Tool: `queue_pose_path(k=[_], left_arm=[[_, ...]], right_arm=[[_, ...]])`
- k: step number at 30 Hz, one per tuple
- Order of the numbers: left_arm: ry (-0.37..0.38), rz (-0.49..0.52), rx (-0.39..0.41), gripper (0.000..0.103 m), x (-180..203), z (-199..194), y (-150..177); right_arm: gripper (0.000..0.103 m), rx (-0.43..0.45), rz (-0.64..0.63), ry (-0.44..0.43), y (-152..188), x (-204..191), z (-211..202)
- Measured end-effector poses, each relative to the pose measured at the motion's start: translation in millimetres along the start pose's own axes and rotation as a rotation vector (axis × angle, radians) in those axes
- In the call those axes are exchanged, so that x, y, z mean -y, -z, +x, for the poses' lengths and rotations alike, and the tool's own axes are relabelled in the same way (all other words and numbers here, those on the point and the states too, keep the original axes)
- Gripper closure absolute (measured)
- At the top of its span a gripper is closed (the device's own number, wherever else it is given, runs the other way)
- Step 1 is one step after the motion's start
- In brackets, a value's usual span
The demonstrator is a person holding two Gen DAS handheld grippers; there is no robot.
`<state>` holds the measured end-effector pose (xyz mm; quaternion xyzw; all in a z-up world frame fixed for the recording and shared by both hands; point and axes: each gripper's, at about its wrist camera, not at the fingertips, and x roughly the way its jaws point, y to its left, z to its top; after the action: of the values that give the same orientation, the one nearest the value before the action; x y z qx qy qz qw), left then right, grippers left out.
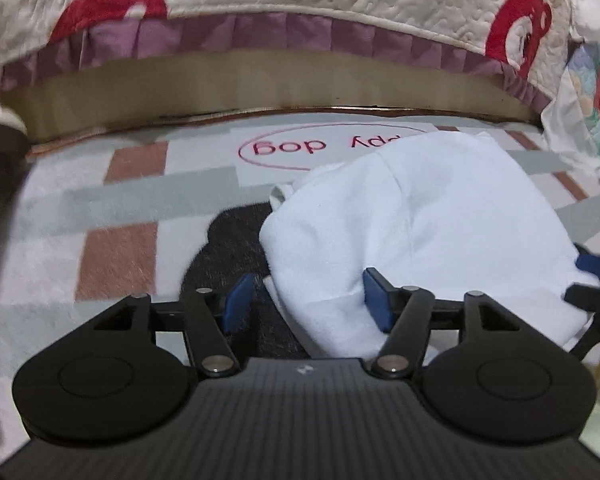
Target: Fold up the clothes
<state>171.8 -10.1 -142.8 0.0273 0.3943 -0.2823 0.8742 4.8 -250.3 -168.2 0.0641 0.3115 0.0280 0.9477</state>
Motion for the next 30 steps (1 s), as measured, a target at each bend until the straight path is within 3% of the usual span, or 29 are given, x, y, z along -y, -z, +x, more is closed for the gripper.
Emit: queue_pose_path(k=[4, 6, 9, 13, 17, 19, 24, 25, 26, 27, 28, 30], left_arm=[[0.096, -0.174, -0.070, 0.041, -20, 3, -3], [0.137, -0.238, -0.103, 0.041, -27, 1, 0], [0.224, -0.320, -0.131, 0.041, -33, -8, 8], [0.308, -0.349, -0.172, 0.041, -36, -8, 23], [0.397, -0.488, -0.241, 0.037, -44, 5, 37], [0.410, -0.528, -0.237, 0.034, -44, 8, 40], [0.369, -0.447, -0.212, 0.025, -23, 7, 36], [0.360, -0.427, -0.205, 0.029, -18, 7, 35], [0.351, -0.407, -0.198, 0.042, -13, 6, 34], [0.344, -0.401, -0.188, 0.062, -10, 5, 34], [0.309, -0.385, -0.152, 0.067, -7, -1, 34], [0.184, -0.159, -0.067, 0.069, 24, -20, 30]], right_arm=[[0.049, -0.035, 0.021, -0.011, -1, 5, -9], [0.040, -0.098, 0.021, 0.011, -5, 3, -11], [0.039, -0.148, 0.090, 0.007, -6, 9, -15], [0.038, -0.095, 0.386, -0.113, 0, 50, -18], [0.035, -0.046, 0.779, -0.267, 21, 97, -13], [0.034, -0.021, 0.865, -0.296, 26, 108, -13], [0.033, -0.103, 0.802, -0.235, 28, 99, 3], [0.030, -0.110, 0.819, -0.247, 31, 97, 7], [0.029, -0.117, 0.835, -0.260, 35, 96, 12], [0.029, -0.115, 0.852, -0.278, 38, 94, 16], [0.029, -0.115, 0.864, -0.306, 38, 92, 18], [0.034, -0.058, 0.807, -0.352, 31, 82, 9]])
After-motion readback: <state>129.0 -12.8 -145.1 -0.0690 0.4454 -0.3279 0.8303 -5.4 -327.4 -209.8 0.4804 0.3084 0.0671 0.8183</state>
